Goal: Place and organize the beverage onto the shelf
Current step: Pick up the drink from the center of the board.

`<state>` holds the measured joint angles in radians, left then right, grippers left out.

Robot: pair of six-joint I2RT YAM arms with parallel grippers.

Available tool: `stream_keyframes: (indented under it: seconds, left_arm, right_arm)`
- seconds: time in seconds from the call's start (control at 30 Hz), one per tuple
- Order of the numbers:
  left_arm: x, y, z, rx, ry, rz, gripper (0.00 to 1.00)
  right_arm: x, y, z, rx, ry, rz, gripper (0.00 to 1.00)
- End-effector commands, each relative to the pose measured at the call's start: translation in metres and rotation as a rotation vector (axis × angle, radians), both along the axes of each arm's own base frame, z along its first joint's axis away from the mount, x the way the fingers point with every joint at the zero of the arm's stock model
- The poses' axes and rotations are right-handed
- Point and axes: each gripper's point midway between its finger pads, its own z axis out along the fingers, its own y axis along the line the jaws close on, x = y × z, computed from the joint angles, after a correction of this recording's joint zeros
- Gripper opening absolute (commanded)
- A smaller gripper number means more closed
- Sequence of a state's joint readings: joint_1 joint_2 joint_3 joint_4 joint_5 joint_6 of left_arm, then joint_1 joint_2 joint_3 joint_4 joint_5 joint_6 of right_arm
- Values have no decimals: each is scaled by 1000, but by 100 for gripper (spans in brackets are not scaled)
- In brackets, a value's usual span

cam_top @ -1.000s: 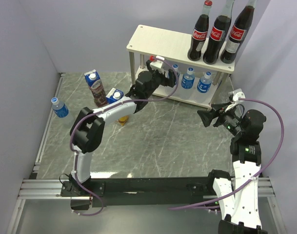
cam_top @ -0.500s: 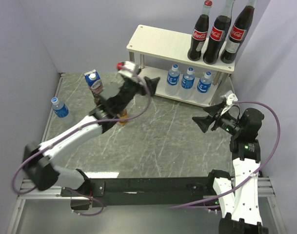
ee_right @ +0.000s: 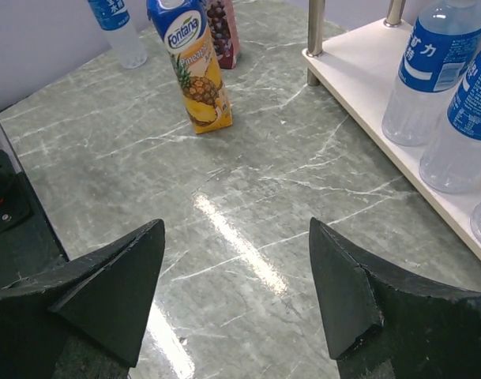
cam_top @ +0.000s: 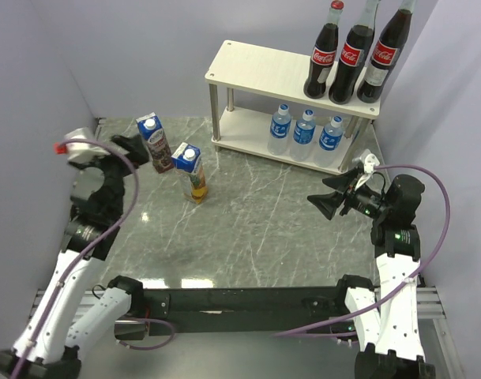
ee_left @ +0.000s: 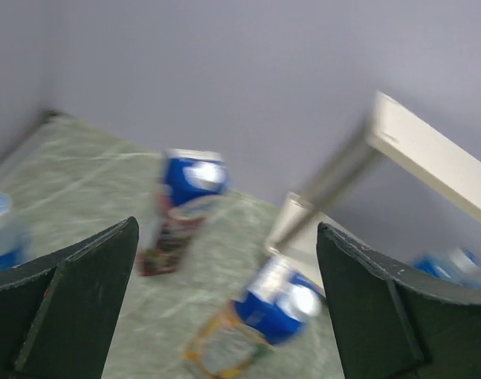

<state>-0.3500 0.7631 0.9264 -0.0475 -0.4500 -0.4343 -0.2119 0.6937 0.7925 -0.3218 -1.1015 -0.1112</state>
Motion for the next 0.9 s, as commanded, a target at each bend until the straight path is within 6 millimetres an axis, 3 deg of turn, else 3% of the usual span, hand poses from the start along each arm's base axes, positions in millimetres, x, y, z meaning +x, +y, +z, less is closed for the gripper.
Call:
stream_keyframes:
  seconds: [0.0, 0.03, 0.1, 0.13, 0.27, 0.37, 0.67, 0.87]
  left_arm:
    - [-4, 44, -38, -63, 127, 144, 99]
    - [-3, 68, -44, -69, 148, 217, 99]
    - [6, 83, -68, -73, 231, 239, 100]
    - [6, 109, -77, -89, 257, 305, 100]
    - [20, 153, -123, -124, 421, 416, 100]
    - [29, 164, -139, -112, 480, 451, 100]
    - [58, 188, -147, 49, 551, 472, 99]
    - [79, 191, -159, 88, 621, 419, 81]
  right_arm:
    - [3, 1, 1, -5, -17, 15, 79]
    - [4, 1, 1, -3, -13, 14, 79]
    - [4, 0, 0, -3, -11, 5, 79]
    - [5, -1, 0, -3, -11, 3, 79]
    - [7, -2, 0, -4, -8, -7, 79]
    - [6, -1, 0, -2, -9, -3, 80]
    - [3, 1, 3, 9, -9, 12, 79]
    - [1, 2, 4, 12, -11, 19, 79]
